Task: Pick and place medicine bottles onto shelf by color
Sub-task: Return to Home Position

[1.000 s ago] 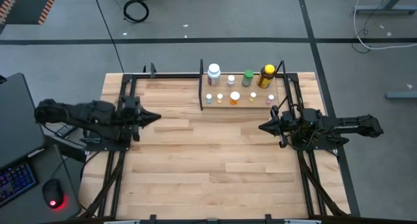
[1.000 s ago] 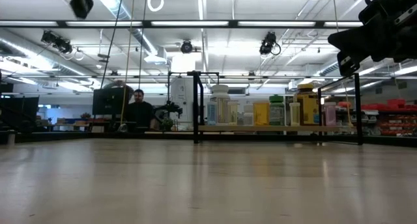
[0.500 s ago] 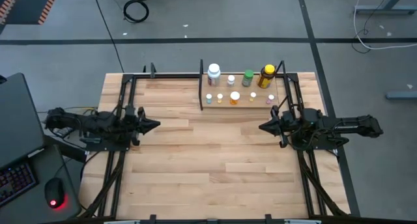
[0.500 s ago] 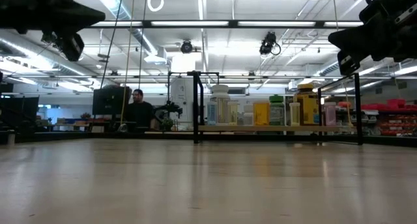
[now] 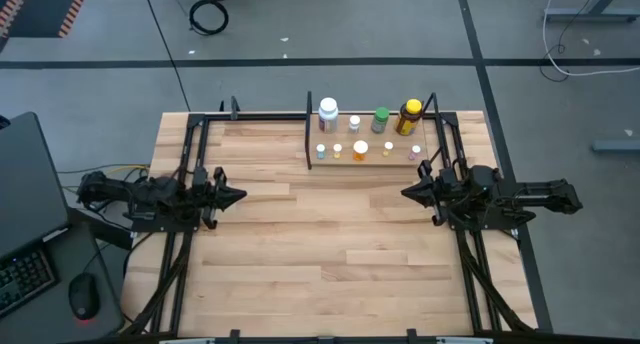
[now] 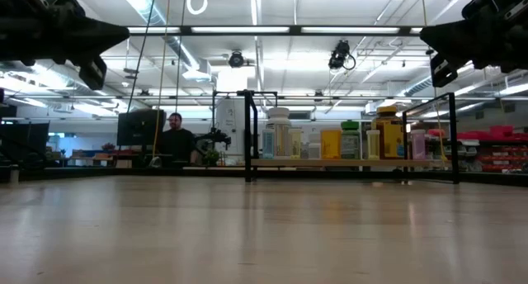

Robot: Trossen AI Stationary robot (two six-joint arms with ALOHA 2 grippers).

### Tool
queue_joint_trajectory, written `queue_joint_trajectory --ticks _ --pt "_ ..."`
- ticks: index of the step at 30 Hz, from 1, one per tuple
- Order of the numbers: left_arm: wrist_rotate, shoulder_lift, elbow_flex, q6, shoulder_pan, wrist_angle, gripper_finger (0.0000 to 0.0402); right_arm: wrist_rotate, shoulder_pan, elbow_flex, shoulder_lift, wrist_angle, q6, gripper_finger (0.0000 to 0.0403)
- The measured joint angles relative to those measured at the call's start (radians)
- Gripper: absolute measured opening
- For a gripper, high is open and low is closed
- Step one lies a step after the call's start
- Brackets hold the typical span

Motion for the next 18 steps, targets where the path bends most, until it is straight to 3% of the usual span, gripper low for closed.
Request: queue_joint_trajectory --ticks 7,18 --pt "0.05 0.0 0.0 0.002 0.041 0.014 0.0002 0.0 0.003 0.0 -0.006 -0.003 0.0 0.0023" --pt "0.028 0.002 -0.001 0.005 0.053 -0.017 0.0026 0.0 0.003 0.0 -0.021 -0.001 0.0 0.0023"
